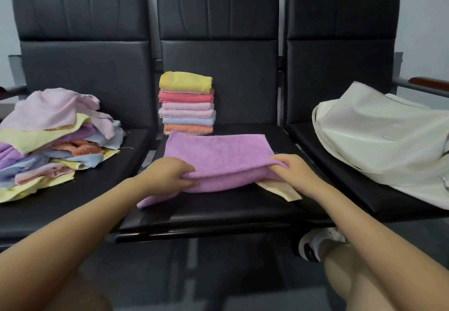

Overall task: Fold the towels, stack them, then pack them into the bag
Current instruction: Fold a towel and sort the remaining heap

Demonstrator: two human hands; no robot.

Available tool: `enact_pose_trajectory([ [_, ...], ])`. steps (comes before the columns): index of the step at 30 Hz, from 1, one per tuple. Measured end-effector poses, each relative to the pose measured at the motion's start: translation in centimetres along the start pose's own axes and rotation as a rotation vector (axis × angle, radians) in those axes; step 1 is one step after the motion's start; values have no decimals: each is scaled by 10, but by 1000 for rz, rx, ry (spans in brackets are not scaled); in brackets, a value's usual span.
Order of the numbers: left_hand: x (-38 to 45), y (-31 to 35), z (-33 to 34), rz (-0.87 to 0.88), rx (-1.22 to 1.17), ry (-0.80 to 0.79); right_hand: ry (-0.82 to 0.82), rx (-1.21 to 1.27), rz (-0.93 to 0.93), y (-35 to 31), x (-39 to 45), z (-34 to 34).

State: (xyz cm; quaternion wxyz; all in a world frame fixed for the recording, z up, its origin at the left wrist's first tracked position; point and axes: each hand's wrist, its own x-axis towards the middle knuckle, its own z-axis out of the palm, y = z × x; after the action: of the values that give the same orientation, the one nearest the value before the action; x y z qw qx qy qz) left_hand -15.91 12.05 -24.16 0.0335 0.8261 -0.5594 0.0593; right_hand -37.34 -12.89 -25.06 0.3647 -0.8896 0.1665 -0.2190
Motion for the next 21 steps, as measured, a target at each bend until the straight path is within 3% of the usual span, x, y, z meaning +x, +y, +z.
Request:
enact_pose_trajectory([
  [3, -10, -7, -1, -118, -263, -33, 53, 181, 22, -4, -1, -2],
  [7, -26, 7, -4, -264, -468, 56, 29, 159, 50, 2, -7, -6],
  [13, -50, 36, 3, -247, -414, 89, -27, 78, 122, 10, -19, -7],
  [21, -46, -3, -18, -338, -328, 89, -57, 40, 95, 9, 10, -24],
])
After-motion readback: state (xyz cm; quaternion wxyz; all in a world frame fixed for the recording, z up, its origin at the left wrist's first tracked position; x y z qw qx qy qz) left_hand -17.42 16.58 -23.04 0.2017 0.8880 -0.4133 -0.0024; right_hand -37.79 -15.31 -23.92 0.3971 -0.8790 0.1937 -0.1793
